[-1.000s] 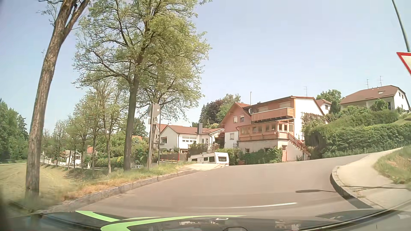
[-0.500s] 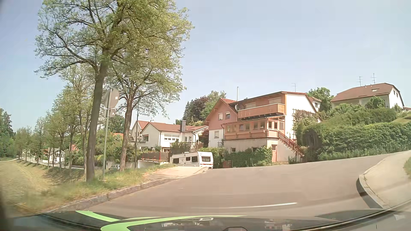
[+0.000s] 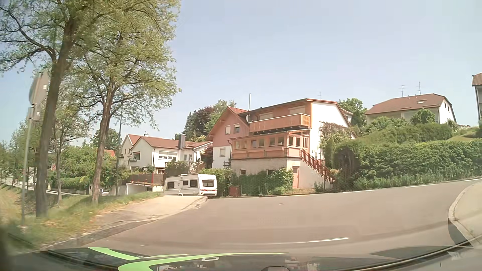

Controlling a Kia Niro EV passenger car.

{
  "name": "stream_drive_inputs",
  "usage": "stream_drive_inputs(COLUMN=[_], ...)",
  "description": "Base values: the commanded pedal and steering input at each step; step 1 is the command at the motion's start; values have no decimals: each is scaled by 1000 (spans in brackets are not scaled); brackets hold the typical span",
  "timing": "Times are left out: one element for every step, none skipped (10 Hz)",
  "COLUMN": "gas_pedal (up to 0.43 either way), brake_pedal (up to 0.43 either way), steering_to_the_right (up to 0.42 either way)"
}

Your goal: Follow the waypoints while adhering to traffic rules and regulations

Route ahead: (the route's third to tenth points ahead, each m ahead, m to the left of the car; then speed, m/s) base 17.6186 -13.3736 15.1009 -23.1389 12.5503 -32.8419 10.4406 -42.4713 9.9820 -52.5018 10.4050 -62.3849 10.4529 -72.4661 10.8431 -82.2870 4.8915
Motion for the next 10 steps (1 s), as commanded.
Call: stream_drive_inputs(gas_pedal=[0, 0, 0, 0, 0, 47, 47, 47, 47, 47], brake_pedal=[0, 0, 0, 0, 0, 0, 0, 0, 0, 0], steering_to_the_right=[207, 215, 225, 237, 246, 257, 268, 279, 291, 302])
